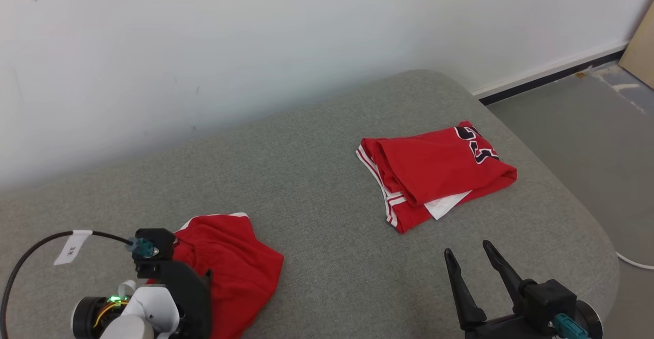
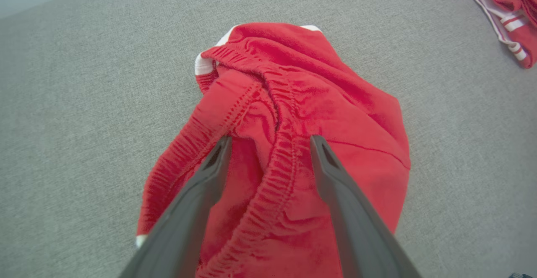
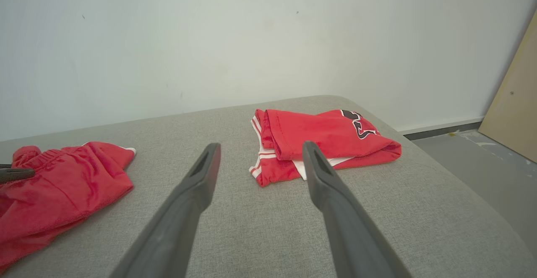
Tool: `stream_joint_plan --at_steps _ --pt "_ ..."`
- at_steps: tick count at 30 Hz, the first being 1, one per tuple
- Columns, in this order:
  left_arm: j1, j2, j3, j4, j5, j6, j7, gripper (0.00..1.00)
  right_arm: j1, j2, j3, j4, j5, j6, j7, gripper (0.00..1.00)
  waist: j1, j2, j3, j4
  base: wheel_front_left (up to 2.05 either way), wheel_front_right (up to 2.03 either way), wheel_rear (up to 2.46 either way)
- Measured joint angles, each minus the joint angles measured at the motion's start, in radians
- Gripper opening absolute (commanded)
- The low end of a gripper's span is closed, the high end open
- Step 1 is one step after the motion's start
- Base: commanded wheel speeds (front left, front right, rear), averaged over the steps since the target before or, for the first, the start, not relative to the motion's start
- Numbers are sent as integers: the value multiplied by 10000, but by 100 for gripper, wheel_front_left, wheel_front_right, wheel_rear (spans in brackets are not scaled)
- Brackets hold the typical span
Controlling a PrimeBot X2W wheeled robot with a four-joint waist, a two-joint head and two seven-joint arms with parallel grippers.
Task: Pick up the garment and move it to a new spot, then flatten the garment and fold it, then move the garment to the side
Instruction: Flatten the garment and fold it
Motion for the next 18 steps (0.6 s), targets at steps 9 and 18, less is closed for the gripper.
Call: stream_joint_plan --at_steps 9,18 --pt "358 29 -301 -805 109 307 583 100 8 -21 23 10 2 0 40 100 0 0 -93 140 0 0 0" --pt "470 31 -420 -1126 104 418 639 0 -11 -40 27 56 17 0 29 100 0 0 -47 157 0 0 0"
